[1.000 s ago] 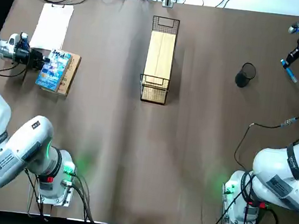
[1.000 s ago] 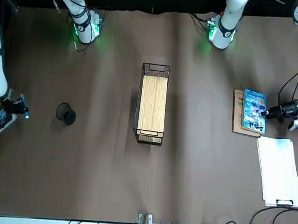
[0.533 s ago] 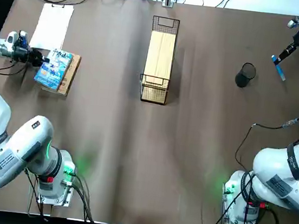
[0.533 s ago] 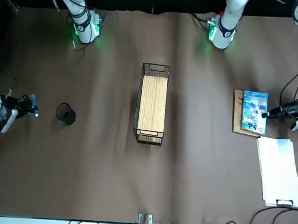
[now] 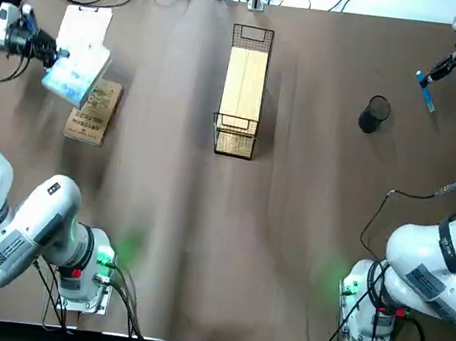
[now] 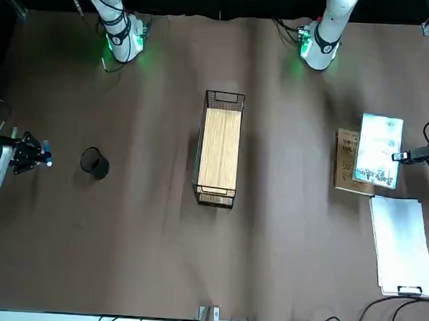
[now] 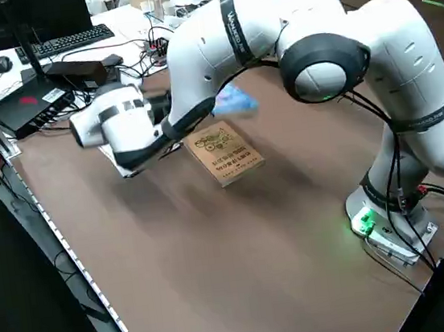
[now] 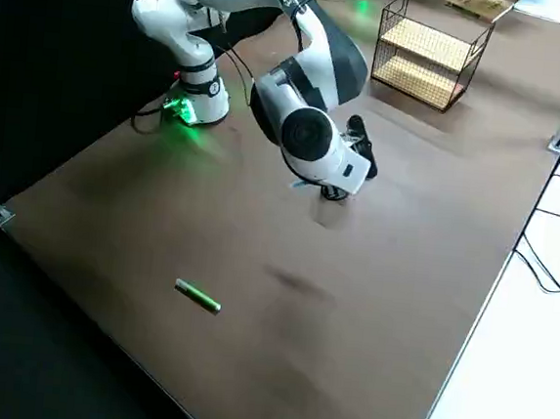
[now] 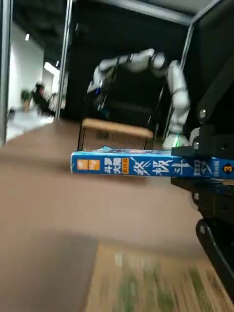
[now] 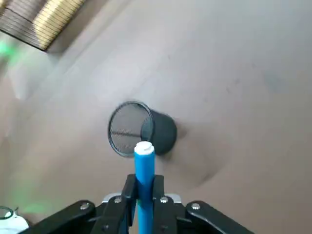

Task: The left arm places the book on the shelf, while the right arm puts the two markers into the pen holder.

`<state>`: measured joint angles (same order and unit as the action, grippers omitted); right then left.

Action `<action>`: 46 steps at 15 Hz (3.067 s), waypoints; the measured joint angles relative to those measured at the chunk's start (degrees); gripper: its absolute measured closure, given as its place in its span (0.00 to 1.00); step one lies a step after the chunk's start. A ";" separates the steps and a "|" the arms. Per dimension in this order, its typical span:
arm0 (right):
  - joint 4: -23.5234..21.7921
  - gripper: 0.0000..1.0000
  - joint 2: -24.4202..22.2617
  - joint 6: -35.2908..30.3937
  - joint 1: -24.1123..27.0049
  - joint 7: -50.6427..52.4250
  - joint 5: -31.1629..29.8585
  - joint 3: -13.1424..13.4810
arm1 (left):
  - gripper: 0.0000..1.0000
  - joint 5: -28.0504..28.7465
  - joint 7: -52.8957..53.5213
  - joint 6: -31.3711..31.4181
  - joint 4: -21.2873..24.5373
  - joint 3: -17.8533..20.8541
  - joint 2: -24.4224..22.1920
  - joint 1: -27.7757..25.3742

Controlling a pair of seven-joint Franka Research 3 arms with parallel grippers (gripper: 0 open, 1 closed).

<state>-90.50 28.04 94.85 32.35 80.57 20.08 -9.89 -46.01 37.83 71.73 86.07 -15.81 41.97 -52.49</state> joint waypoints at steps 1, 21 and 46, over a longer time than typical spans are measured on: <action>0.28 0.83 0.35 -0.18 0.03 2.11 1.57 0.01 | 0.80 -0.62 -1.48 -0.67 0.09 -3.69 0.02 -1.52; -0.11 0.83 15.95 -18.83 7.07 32.08 33.73 -0.25 | 0.80 -10.27 -2.81 40.00 21.90 -36.78 0.84 8.40; 9.57 0.41 11.41 -12.76 4.99 4.74 20.09 0.30 | 0.80 -40.81 22.34 64.05 33.56 -43.75 0.84 15.09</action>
<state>-80.94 39.45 82.10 37.33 85.31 40.17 -9.59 -86.82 60.17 135.78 119.63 -59.56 42.80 -37.40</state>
